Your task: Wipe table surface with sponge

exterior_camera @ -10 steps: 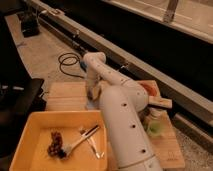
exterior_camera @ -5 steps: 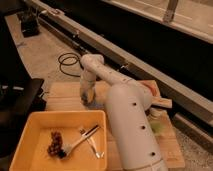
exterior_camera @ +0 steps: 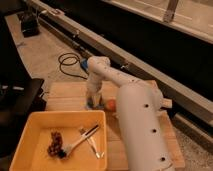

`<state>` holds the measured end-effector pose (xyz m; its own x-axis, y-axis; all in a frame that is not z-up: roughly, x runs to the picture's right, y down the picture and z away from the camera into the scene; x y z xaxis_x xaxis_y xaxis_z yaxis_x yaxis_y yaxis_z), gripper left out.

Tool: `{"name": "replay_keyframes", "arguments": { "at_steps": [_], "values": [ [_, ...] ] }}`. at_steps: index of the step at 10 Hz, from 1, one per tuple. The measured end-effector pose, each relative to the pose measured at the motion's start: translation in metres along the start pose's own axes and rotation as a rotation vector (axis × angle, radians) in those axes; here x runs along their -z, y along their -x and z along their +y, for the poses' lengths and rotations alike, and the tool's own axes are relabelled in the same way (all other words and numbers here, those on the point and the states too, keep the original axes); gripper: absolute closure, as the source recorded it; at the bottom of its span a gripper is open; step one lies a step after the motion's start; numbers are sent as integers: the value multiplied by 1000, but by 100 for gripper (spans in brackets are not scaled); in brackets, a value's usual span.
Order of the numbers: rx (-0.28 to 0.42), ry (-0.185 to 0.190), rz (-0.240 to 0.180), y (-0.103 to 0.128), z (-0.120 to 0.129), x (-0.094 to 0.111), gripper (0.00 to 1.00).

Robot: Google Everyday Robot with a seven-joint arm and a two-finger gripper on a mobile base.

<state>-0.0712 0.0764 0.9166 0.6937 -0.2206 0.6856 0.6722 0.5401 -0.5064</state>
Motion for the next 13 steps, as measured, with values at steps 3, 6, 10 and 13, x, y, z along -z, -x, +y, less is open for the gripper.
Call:
{"name": "replay_keyframes", "arguments": {
  "at_steps": [3,6,10,13],
  "values": [
    [-68,9,25,-30,2,-3,100],
    [-52,-10,61,-43,-30,-2,100],
    [43,-59,43,-18,-70,-7,100],
    [124,-97,-20,21,-83,-9,100]
  ]
}}
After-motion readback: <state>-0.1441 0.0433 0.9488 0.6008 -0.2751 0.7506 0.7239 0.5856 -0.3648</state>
